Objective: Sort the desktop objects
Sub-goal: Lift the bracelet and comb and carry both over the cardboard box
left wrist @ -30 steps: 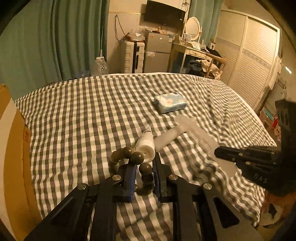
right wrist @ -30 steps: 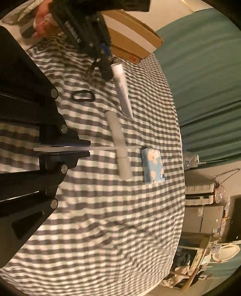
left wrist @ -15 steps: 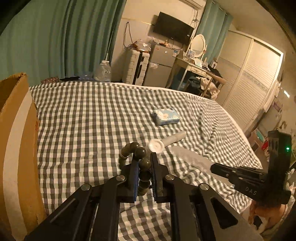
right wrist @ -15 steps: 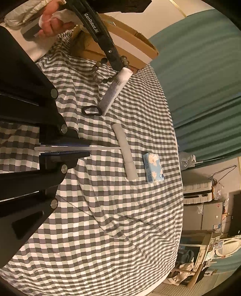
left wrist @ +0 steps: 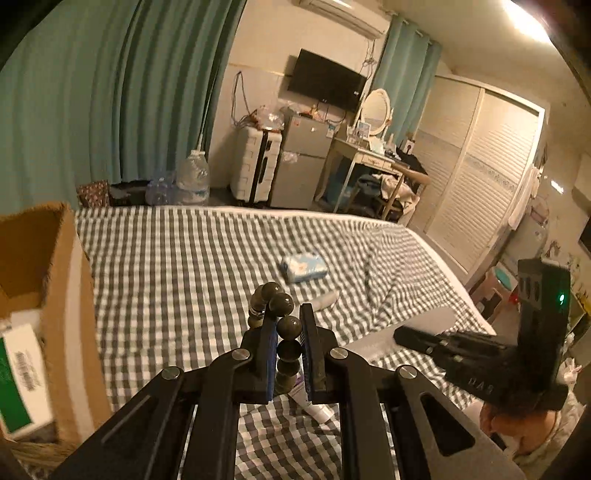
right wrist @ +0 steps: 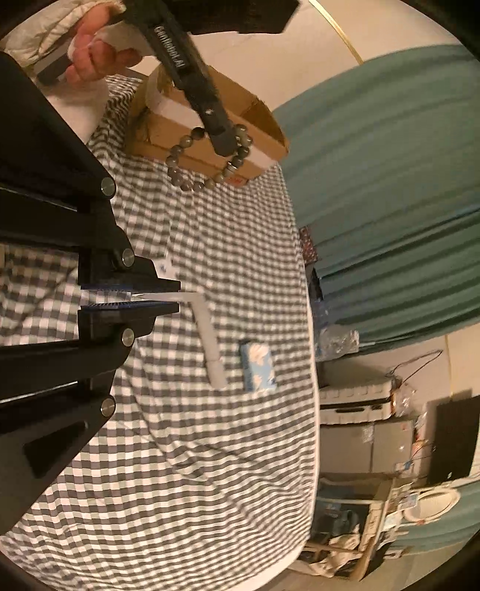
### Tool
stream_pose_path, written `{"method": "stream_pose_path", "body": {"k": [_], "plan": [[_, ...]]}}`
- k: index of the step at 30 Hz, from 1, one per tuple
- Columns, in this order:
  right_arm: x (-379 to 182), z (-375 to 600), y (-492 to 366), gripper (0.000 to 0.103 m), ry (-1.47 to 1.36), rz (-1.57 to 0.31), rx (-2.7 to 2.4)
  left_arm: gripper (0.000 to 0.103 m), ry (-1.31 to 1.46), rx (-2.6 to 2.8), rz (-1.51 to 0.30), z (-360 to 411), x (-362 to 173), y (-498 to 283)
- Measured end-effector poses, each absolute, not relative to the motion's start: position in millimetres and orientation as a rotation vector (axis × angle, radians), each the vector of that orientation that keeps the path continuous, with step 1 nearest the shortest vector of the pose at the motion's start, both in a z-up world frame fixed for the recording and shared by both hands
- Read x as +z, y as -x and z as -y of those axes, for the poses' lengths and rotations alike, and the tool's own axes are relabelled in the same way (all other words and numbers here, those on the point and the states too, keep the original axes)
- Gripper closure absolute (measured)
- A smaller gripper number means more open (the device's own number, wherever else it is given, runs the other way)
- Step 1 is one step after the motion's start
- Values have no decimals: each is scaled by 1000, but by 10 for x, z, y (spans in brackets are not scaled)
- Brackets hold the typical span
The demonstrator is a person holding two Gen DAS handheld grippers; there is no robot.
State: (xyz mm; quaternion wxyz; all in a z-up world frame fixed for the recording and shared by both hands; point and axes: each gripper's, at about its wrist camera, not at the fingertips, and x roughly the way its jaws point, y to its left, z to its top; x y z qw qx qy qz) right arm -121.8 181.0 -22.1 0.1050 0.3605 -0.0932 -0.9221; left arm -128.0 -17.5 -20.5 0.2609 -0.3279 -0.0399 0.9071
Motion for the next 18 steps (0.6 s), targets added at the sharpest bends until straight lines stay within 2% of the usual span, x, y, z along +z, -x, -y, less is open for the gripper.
{"method": "stream_pose_path", "body": {"k": [6,11,15,18], "plan": [[190,-1386,1230,99,-970,227,-2685,92,814,2504,52,438,180,1211],[618,-710,1405,99,-877,161,-2580,92,842,2576,88,1045,499,1434],[837,60,1638,99,-832,97,-2461,92,932,2655,83,1616,532,1635],[855,634,1863,99,-845,72,-2374,92,1028,2726,51,2087,357,1770]]}}
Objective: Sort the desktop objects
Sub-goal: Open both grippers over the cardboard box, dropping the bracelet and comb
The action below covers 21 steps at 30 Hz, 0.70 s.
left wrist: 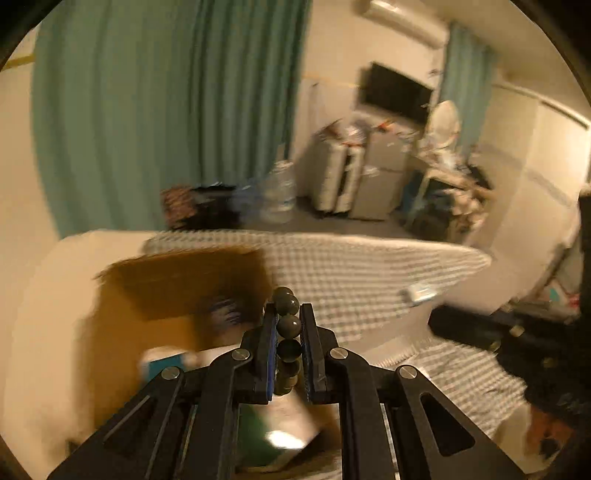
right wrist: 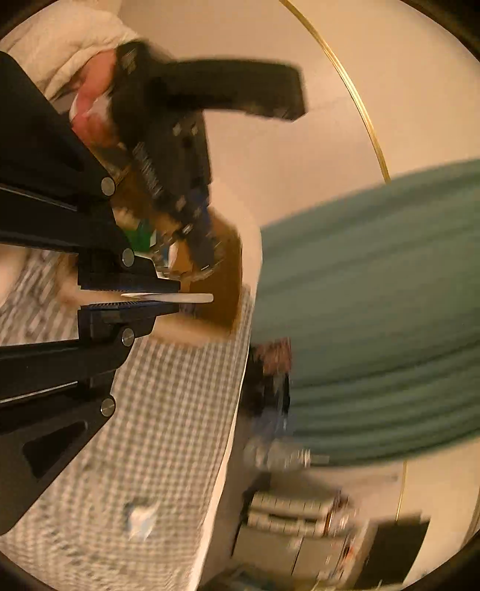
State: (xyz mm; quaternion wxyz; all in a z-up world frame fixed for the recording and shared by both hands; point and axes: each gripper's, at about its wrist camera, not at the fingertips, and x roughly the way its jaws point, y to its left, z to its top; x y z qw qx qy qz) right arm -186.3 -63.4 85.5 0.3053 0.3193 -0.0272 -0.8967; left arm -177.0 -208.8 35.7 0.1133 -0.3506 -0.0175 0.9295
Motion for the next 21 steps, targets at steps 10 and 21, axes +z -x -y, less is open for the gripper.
{"method": "stream_pose_path", "body": {"k": [10,21], "plan": [[683,1577,2633,65,-1019,-55,-2375,78,1159,2786,129,2689,-180,1821],[1039,344,2562,24,-895,144,-2604,1,1045,2834,89,2053,161,1515]]}}
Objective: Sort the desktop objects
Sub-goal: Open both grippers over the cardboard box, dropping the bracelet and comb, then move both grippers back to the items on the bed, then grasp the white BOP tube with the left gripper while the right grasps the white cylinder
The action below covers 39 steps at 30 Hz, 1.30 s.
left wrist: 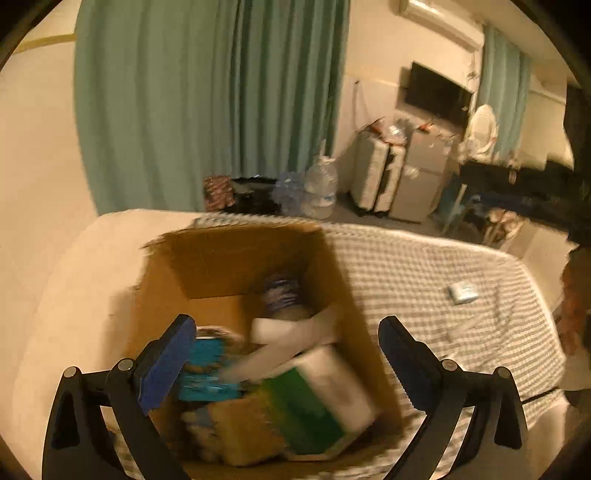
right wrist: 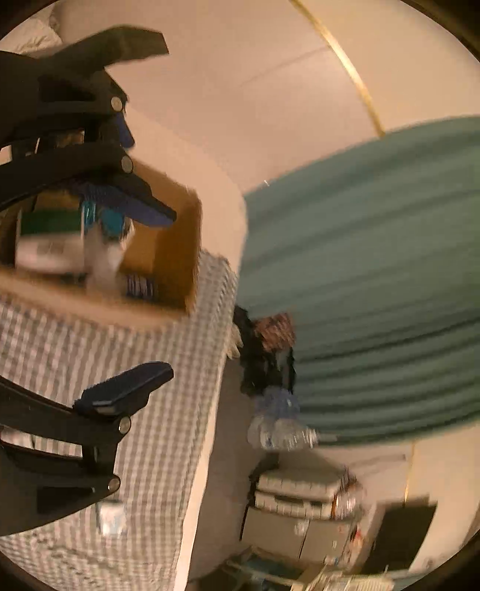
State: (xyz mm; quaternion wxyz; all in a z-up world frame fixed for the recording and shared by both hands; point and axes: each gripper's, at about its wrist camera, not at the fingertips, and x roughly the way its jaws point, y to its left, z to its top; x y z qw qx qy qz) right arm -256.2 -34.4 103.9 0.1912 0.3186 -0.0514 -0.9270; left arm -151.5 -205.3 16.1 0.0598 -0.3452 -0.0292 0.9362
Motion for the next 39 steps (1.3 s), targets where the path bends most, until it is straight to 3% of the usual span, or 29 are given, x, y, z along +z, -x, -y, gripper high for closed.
{"method": "stream_pose_path", "body": {"k": [6,9,13,23,25,27,28,29,39], "plan": [[856,-918,2098,23,-948,162,-2836,0,973,2824,140,931,178,1255],[666,-1446,1799,23,-962,217,-2911,0,1086,2717,213,280,-184,1176],[380,-1938,1507,21,-965,234,-3003,0,1265,2643,112,-388,-720,1177],[-623,-2476,1437,20,-1015,309,-3015,1,1404,2665,4,-905,-1429,1465],[-667,-2490,1481,20,-1011,289,-2992,8,1436,2720,-10,-924,-1543,1568],[-729,-2516,1518,20,-1013,290,-2968,30,1465,2753,-11,-895,-1633,1586],[-783,-2533,1537,19,-1044,294,-2965,47,1480,2760,-13,-886,-1681,1605],[-836,-2553,1565,19,-1086,302,-2961,51,1490,2742,-5,-884,-1723,1641],[-934,-2690,1666,19,-1141,412,-2964,54,1560,2566,70,-903,-1917,1734]]}}
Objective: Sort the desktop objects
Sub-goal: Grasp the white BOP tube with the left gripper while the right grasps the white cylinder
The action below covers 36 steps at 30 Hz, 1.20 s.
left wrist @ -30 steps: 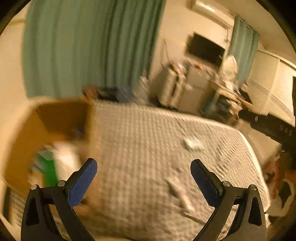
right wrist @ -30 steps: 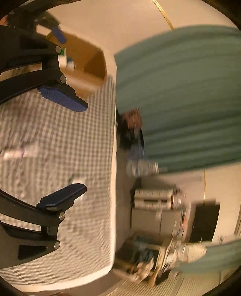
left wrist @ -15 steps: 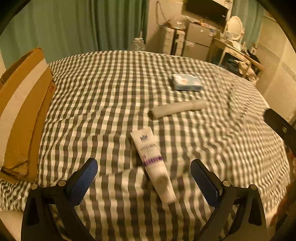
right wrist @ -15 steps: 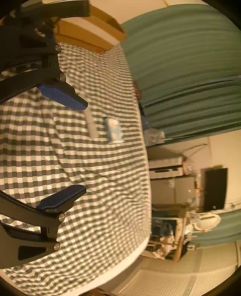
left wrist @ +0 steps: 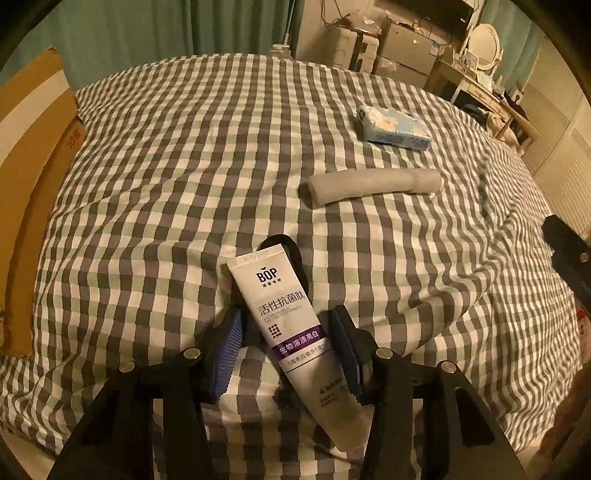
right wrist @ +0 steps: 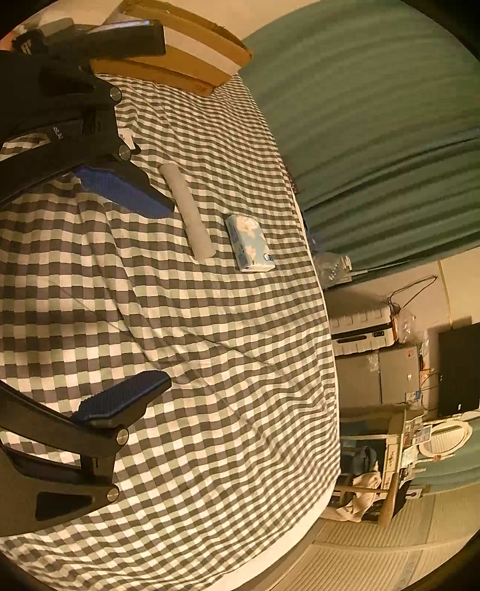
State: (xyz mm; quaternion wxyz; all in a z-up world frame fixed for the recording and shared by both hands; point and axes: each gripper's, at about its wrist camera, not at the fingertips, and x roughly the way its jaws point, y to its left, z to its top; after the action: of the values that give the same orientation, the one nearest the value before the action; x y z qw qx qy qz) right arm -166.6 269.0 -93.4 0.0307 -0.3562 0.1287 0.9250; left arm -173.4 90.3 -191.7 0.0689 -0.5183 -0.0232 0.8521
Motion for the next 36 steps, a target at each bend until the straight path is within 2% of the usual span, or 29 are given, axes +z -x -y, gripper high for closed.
{"method": "stream_pose_path", "body": {"k": [1,2,3,9,13,17,19,21,23,28,29,31,36], "plan": [[-940,-2677,1686,19,1098,-384,2850,64,1551,2569,59,-894,-1906,1735],[-946,-2658,1706,19,1101,-386,2855,79,1540,2571,61,-880,-1889,1733],[-955,-2645,1729,19,1103,-395,2859,80,1532,2562,82,-847,-1862,1738],[-1028,-2326,1911,19,1160,-406,2914,80,1463,2621,297,-414,-1630,1835],[-1112,-2021,2190,19,1180,-410,2940,80,1455,2706,281,-226,-1618,1945],[-1352,-1838,2514,19,1257,-463,2846,80,1485,2707,399,-91,-1726,2017],[-1517,-1781,2650,18,1324,-511,2772,80,1496,2709,394,-93,-1774,2055],[-1533,-1742,2665,20,1243,-467,2790,80,1501,2708,390,-96,-1820,2096],[-1522,-1740,2649,58,1186,-409,2811,80,1503,2712,400,-83,-1856,2142],[-1492,-1867,2533,82,1181,-491,2864,80,1473,2745,439,-13,-1853,2179],[-1458,-1880,2510,86,1185,-482,2871,80,1470,2750,432,-5,-1853,2175],[-1344,-1869,2431,86,1192,-427,2872,80,1449,2795,410,29,-1806,2140],[-1092,-1894,2209,90,1162,-447,2905,80,1401,2844,422,157,-1680,2052]]}}
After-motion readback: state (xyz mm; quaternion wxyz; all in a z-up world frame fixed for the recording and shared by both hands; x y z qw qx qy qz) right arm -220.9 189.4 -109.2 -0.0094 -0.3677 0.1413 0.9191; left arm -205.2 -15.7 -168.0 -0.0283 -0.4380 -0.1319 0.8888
